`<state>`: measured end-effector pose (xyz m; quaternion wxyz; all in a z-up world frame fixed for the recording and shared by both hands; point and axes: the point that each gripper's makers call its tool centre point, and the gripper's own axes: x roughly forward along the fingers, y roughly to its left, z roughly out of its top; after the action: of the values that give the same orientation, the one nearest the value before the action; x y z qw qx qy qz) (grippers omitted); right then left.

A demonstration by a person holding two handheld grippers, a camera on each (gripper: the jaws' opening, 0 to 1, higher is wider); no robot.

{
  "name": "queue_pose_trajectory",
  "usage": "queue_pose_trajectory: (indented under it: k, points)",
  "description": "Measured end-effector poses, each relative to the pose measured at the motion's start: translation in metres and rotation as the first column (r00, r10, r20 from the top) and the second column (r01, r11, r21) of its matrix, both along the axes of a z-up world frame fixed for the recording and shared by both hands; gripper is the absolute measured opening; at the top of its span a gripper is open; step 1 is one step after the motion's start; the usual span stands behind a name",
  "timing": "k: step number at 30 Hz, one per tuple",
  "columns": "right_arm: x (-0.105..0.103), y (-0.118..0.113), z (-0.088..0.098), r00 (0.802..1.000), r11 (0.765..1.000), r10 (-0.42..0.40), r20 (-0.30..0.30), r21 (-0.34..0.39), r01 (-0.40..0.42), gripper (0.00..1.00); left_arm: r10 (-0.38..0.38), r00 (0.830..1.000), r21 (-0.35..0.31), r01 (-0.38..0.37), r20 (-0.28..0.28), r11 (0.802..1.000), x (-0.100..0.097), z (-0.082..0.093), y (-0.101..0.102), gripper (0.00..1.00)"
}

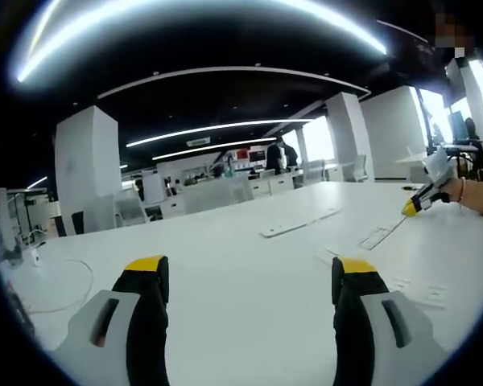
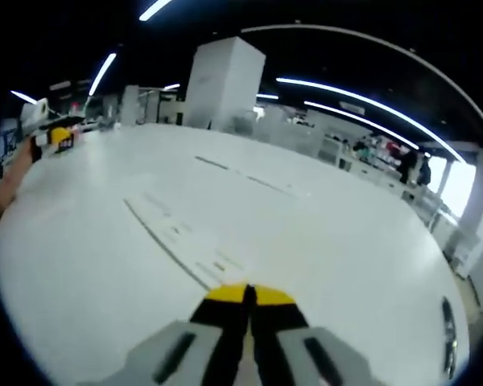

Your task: Locate the socket holder cover, grip the socket holder cover, clip it into the socket holder slot.

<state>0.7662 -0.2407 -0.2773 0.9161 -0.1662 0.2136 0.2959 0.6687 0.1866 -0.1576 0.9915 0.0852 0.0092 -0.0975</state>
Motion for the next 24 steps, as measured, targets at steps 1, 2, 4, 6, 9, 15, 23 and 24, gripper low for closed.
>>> queue_pose_trajectory:
  k: [1,2,4,6,9,15,23,24]
  points:
    - [-0.0005,0.0008,0.0001,1.000,1.000,0.003,0.001,0.001,-0.003,0.04,-0.001,1.000,0.000,0.001,0.000,1.000,0.0005,0.0002,0.0001,0.82]
    - [-0.0009,0.0015,-0.0002,1.000,1.000,0.007,0.001,0.000,-0.007,0.04,-0.001,1.000,0.001,0.001,-0.002,1.000,0.0008,0.0000,0.0002,0.82]
    - [0.0000,0.0012,-0.0002,1.000,1.000,0.009,0.003,-0.003,-0.009,0.04,0.000,1.000,0.003,0.000,-0.004,1.000,0.0009,-0.0004,0.0007,0.82]
    - [-0.0001,0.0012,-0.0002,1.000,1.000,0.011,0.001,0.002,-0.011,0.04,0.000,1.000,0.003,0.000,-0.003,1.000,0.0008,-0.0003,0.0005,0.82]
    - [-0.0003,0.0013,-0.0003,1.000,1.000,0.013,-0.004,0.013,-0.013,0.04,0.001,1.000,0.004,-0.001,-0.002,1.000,0.0009,0.0004,0.0007,0.82]
    - [-0.0015,0.0043,-0.0007,1.000,1.000,0.023,-0.006,0.021,-0.023,0.04,0.000,1.000,0.006,0.000,-0.003,1.000,0.0010,0.0006,0.0005,0.82]
    - [-0.0001,0.0052,0.0001,1.000,0.999,0.029,-0.011,0.037,-0.029,0.04,-0.001,1.000,0.008,0.001,-0.003,1.000,0.0015,0.0015,0.0005,0.82]
    - [0.0006,0.0048,0.0003,1.000,0.999,0.030,-0.010,0.035,-0.029,0.04,-0.001,1.000,0.008,0.001,-0.003,1.000,0.0015,0.0015,0.0005,0.82]
